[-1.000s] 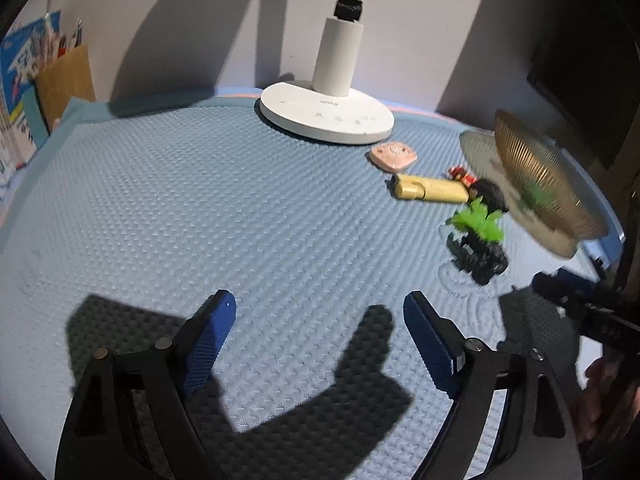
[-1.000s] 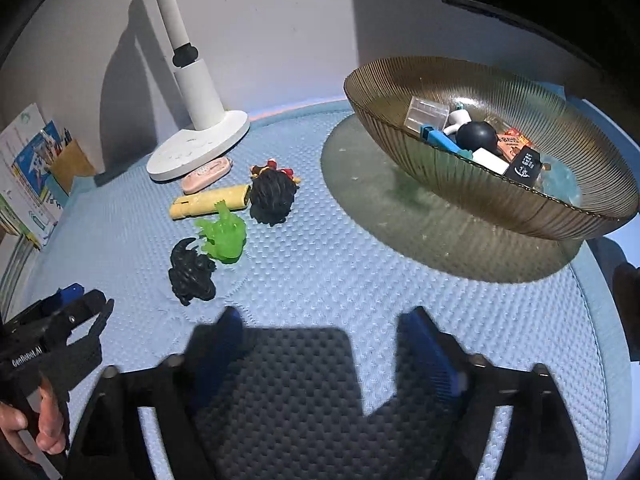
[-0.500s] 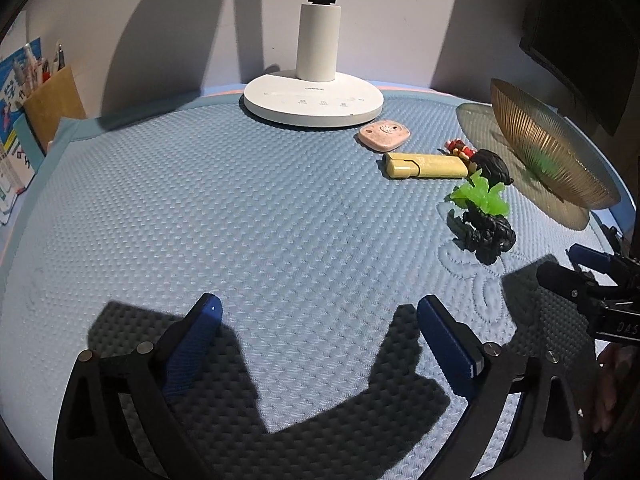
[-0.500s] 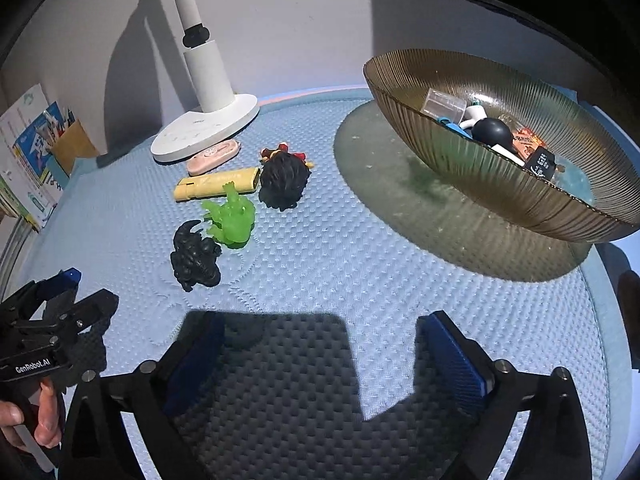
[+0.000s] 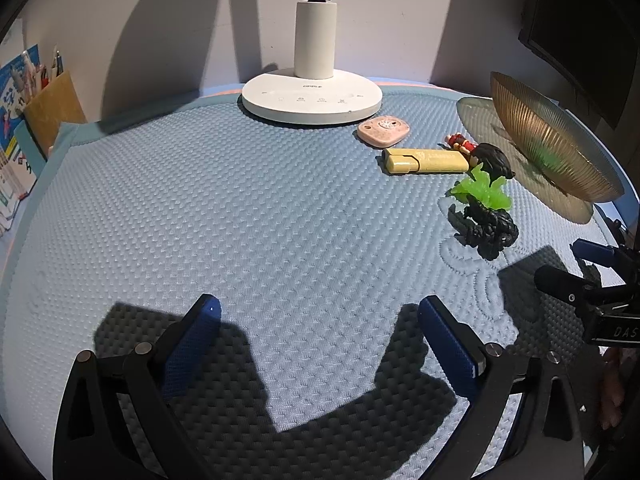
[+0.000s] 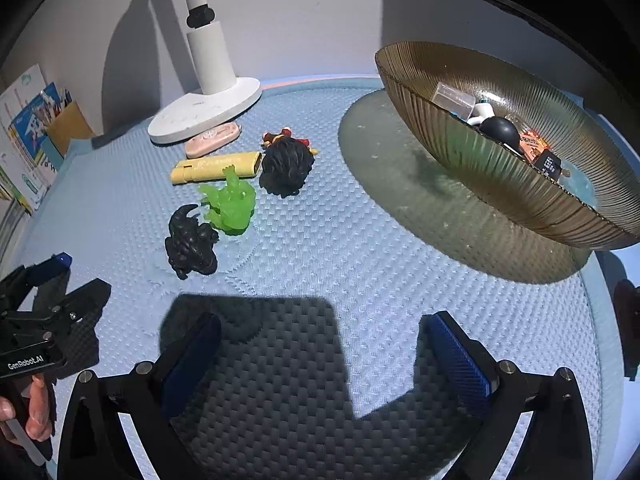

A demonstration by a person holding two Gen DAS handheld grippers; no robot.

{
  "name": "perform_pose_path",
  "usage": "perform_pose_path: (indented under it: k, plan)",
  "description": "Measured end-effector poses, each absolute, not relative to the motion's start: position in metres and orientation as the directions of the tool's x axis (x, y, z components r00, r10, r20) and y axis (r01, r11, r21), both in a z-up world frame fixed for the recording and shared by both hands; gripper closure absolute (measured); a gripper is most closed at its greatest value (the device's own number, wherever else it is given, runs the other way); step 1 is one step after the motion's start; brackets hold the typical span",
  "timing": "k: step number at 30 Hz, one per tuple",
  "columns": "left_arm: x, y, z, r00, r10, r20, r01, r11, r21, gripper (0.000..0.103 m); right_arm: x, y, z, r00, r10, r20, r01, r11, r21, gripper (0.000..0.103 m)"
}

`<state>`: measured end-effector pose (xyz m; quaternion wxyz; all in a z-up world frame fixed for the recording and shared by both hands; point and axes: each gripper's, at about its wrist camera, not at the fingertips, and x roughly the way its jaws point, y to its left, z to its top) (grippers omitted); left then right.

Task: Organize rigid objects
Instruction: 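Grasp the black figurine with the left tool while the right tool grasps the black spiky figurine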

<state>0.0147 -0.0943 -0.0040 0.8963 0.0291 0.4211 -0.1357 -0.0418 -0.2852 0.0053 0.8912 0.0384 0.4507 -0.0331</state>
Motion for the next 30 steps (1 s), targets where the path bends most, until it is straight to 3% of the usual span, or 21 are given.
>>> perform_pose_path:
  k: [5,7,8,12,14,19,25,30]
  plan:
    - [0.002,-0.109,0.009,0.593,-0.335,-0.732,0.381,0.918,-0.111,0.004,-0.046,-0.299,0.023,0.630,0.070,-0.773,0.103,0.980,0.173,0.002]
    - [0.000,-0.123,0.014,0.563,-0.392,-0.728,0.436,0.889,-0.140,0.004,-0.039,-0.305,0.035,0.640,0.109,-0.761,0.115,0.965,0.235,0.009]
    - [0.001,-0.130,0.017,0.553,-0.409,-0.726,0.455,0.878,-0.148,0.004,-0.032,-0.305,0.041,0.637,0.113,-0.762,0.120,0.963,0.243,0.018]
    - [0.016,-0.159,0.018,0.474,-0.496,-0.727,0.508,0.829,-0.235,0.006,0.001,-0.300,0.053,0.626,0.099,-0.773,0.110,0.971,0.213,0.036]
    - [0.023,-0.169,0.012,0.461,-0.488,-0.741,0.502,0.832,-0.235,0.015,0.016,-0.296,0.051,0.623,0.106,-0.775,0.096,0.973,0.211,0.042]
    - [0.028,-0.184,0.009,0.474,-0.472,-0.744,0.517,0.833,-0.199,0.029,0.045,-0.295,0.040,0.618,0.068,-0.783,0.120,0.977,0.179,0.043]
    - [0.029,-0.190,0.008,0.474,-0.480,-0.738,0.542,0.820,-0.185,0.063,0.066,-0.289,0.023,0.597,0.092,-0.797,0.084,0.981,0.177,0.069]
    - [0.017,-0.175,0.013,0.478,-0.497,-0.724,0.543,0.815,-0.201,0.063,0.051,-0.286,0.030,0.630,0.085,-0.772,0.060,0.986,0.157,0.069]
